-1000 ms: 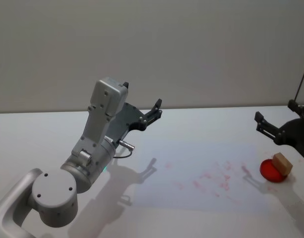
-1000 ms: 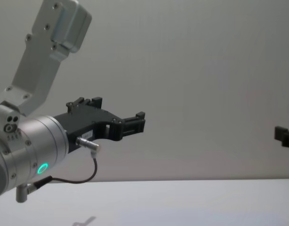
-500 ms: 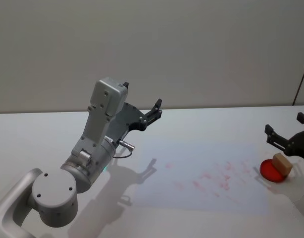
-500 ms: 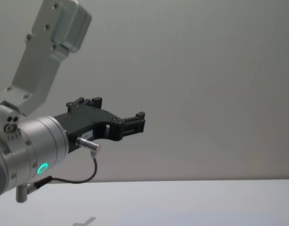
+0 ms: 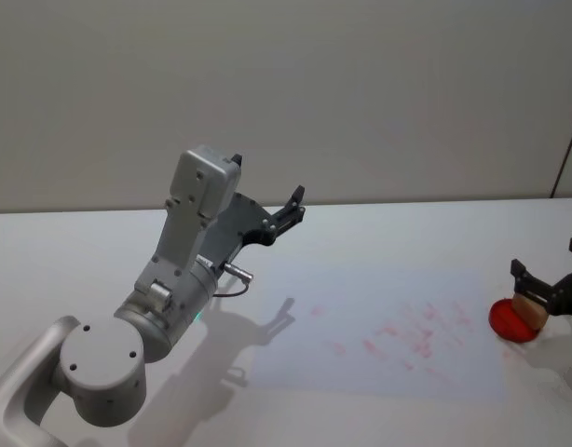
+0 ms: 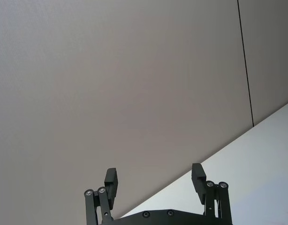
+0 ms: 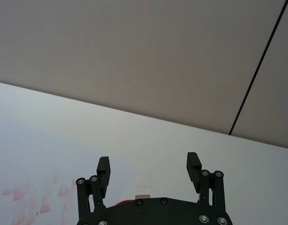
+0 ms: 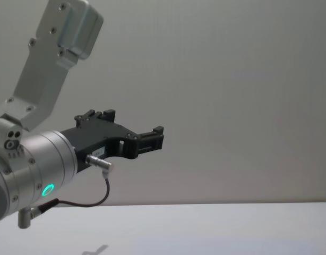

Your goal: Use the one hand to pick up the stamp and affix it onto the A4 paper.

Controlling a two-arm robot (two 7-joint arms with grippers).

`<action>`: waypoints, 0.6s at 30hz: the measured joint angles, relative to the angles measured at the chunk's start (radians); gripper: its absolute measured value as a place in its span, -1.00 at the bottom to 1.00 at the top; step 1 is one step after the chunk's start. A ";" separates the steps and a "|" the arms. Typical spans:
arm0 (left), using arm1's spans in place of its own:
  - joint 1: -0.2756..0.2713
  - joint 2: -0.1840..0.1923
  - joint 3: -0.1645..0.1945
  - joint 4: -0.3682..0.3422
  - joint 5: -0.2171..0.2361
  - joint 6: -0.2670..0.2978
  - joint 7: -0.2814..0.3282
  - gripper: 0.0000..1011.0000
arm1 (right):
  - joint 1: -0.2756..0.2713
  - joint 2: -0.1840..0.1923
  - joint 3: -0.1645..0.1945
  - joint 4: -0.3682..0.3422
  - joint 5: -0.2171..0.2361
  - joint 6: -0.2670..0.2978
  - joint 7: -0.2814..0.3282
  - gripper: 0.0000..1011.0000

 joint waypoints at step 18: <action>0.000 0.000 0.000 0.000 0.000 0.000 0.000 0.98 | 0.011 -0.003 -0.002 0.053 -0.021 0.047 0.015 0.98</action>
